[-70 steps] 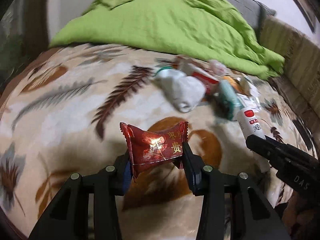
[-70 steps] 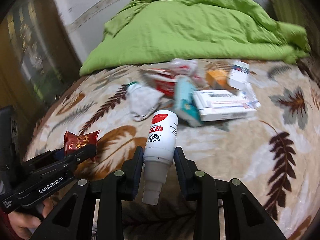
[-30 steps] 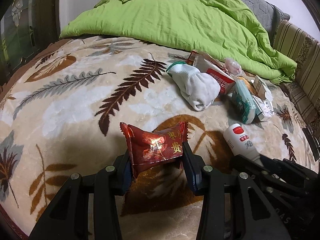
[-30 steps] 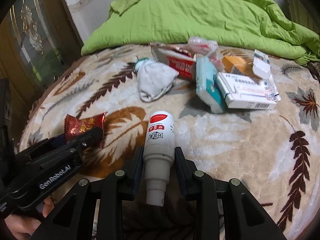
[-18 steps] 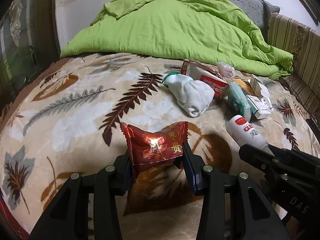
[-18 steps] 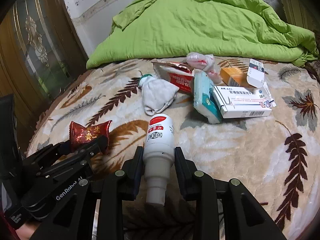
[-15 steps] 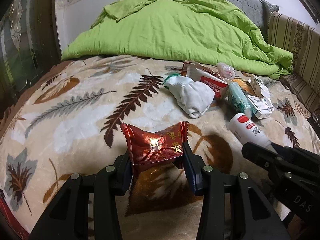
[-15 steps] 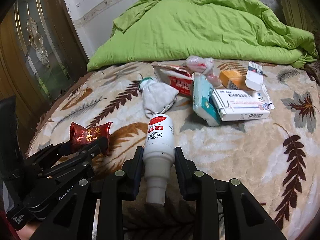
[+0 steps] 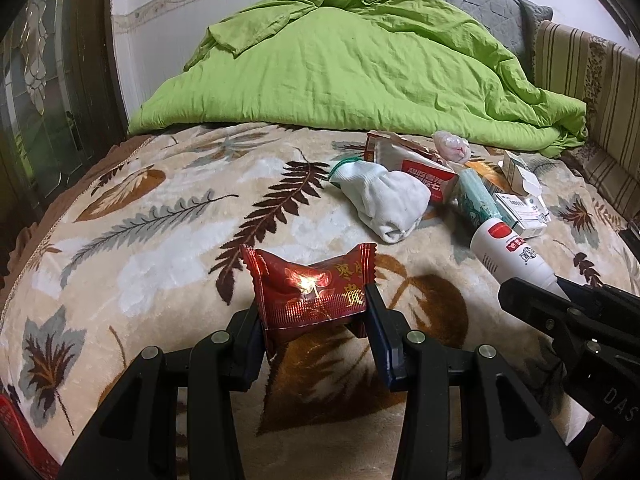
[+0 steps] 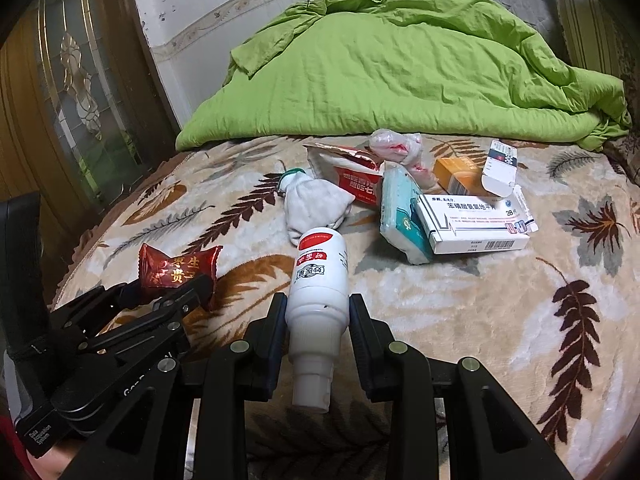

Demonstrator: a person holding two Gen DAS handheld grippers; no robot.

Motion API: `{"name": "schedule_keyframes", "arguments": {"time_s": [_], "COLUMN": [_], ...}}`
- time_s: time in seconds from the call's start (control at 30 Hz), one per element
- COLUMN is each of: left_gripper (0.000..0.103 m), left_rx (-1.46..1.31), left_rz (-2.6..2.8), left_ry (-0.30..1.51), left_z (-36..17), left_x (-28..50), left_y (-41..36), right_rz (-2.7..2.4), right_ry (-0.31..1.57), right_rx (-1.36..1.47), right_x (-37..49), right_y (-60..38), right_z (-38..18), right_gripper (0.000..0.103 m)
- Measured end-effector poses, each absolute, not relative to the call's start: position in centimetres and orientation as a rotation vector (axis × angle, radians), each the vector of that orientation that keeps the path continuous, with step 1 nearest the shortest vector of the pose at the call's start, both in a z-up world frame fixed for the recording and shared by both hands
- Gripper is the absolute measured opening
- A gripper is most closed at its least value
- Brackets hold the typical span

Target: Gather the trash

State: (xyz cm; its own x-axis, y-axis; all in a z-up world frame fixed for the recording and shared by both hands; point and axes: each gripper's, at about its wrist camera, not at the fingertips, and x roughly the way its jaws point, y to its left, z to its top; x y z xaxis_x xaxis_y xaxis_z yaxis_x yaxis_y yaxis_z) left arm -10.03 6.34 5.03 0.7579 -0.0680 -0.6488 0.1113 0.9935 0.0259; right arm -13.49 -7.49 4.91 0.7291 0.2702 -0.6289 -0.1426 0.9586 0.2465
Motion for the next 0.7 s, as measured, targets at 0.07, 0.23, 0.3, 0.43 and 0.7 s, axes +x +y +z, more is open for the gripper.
{"name": "schedule_keyframes", "arguments": {"time_s": [0.07,0.23,0.3,0.43,0.7], "left_gripper": [0.043,0.043,0.043,0.043,0.043], "left_rx": [0.072,0.077,0.078,0.081,0.08], "left_rz": [-0.094,-0.09,-0.089,-0.088,-0.087], "left_ry": [0.7,0.697,0.697,0.697,0.697], "left_z": [5.15,5.28,5.25,5.23,5.26], "left_x": [-10.02,-10.28,-10.34,-10.43,-10.45], "left_y": [6.38,6.29,6.18,6.19,6.24], "right_rz": [0.229,0.226,0.226,0.225,0.224], "right_ry": [0.718,0.715,0.715,0.717,0.72], "right_rx": [0.183,0.181,0.182,0.182,0.184], "right_x": [-13.55,-13.58,-13.59,-13.59,-13.58], "right_y": [-7.42,-7.41,-7.42,-7.53,-7.62], "right_z": [4.93,4.95,4.94,4.95,4.88], "right_gripper": [0.033,0.033,0.033,0.033,0.033]}}
